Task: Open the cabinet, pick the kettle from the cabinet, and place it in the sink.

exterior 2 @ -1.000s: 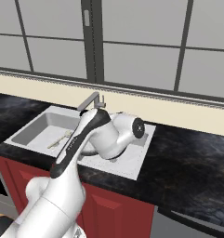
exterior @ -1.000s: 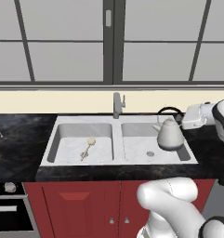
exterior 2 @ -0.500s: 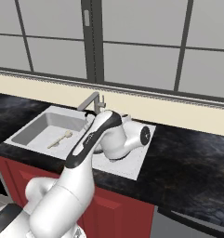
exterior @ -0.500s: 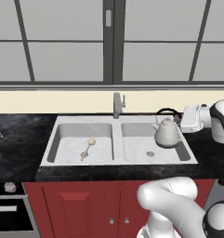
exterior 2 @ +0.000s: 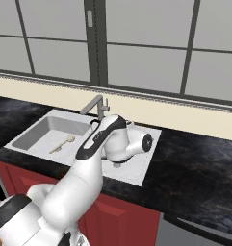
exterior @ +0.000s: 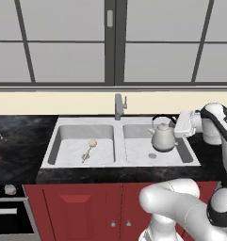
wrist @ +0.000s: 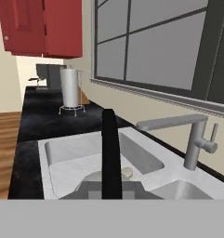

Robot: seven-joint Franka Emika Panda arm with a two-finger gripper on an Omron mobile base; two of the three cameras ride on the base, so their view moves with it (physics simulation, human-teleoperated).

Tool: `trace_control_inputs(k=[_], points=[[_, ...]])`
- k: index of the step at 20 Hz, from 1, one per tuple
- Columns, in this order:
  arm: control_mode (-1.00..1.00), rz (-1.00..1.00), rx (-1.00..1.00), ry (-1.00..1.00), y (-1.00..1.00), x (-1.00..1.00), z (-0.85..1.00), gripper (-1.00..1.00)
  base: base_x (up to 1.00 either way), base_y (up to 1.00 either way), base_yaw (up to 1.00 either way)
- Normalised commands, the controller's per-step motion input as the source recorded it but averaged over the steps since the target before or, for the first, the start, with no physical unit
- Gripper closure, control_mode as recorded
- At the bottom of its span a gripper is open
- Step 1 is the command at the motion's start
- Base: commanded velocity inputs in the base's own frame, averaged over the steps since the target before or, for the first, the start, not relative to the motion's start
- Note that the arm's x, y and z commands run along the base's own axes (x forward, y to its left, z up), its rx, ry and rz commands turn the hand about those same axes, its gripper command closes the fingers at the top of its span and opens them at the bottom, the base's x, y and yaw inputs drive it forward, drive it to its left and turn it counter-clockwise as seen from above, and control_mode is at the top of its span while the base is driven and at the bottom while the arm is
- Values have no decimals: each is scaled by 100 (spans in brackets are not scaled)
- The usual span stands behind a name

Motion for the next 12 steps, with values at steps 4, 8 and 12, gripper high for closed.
trace_control_inputs(k=[4,8,12], points=[[-100,4,0,-5,5,26,-42,100,0,0,0],[-100,4,0,-2,3,30,-37,100,0,0,0],[-100,4,0,-2,0,35,-27,100,0,0,0]])
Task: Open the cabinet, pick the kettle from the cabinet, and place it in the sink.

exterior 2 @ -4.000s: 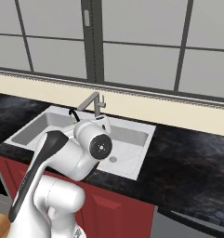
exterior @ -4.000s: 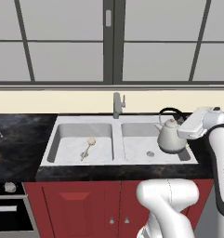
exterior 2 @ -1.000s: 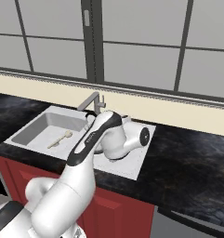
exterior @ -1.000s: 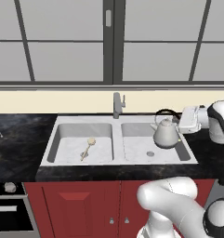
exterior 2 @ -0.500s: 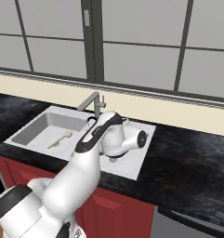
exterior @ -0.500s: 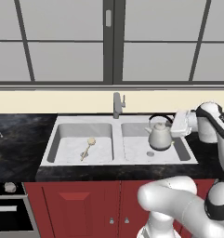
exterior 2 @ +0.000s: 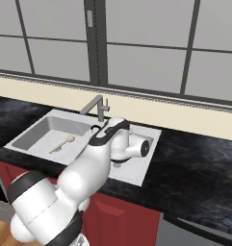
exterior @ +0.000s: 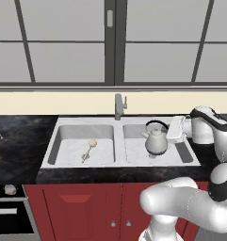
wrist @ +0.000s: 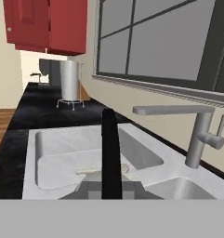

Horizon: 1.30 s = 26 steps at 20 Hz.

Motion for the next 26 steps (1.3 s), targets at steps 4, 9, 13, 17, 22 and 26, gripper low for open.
trace_control_inputs(k=[4,9,13,17,22,26], points=[[-100,5,0,1,0,40,-17,100,0,0,0],[-100,8,0,8,0,38,-22,100,0,0,0],[-100,11,0,10,-1,31,-27,100,0,0,0],[-100,11,0,6,0,26,-32,100,0,0,0],[-100,9,0,3,-4,20,-37,100,0,0,0],[-100,8,0,0,0,22,-33,100,0,0,0]])
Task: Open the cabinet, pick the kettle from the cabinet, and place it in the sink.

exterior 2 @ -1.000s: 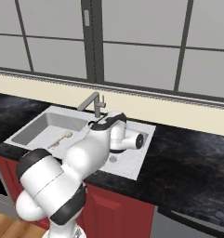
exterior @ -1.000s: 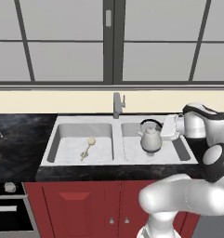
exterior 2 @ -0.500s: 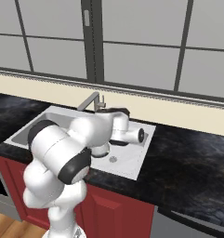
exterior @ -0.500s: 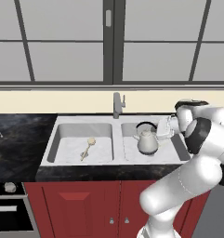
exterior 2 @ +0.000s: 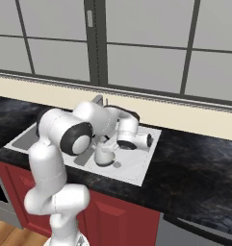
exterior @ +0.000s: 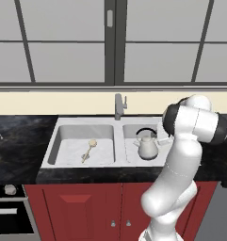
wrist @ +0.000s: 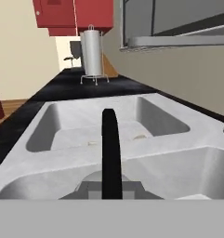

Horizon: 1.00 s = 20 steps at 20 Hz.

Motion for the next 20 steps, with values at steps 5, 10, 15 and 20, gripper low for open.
trace_control_inputs(k=[5,10,15,20], points=[[-100,4,0,-2,0,26,-24,100,0,0,0],[-100,0,0,-3,0,27,-22,100,0,0,0],[-100,0,0,-4,0,28,-19,100,0,0,0],[-100,0,0,-9,3,26,-21,100,0,0,0]])
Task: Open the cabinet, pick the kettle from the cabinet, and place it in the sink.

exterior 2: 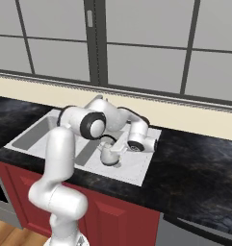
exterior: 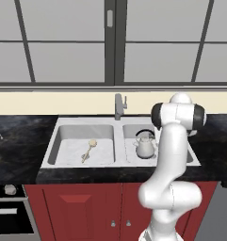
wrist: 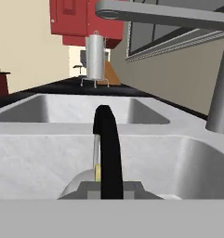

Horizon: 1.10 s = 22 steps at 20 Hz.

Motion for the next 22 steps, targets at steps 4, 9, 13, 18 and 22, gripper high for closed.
trace_control_inputs(k=[4,9,13,18,22], points=[[-100,0,0,-6,3,23,-22,100,0,0,0],[-100,0,0,-4,4,10,-28,100,0,0,0],[-100,0,-2,-3,0,-10,-36,-100,0,0,0],[-100,-3,-8,-5,-6,-17,-29,-100,0,0,0],[-100,-3,-11,0,-8,-6,-5,-100,0,0,0]])
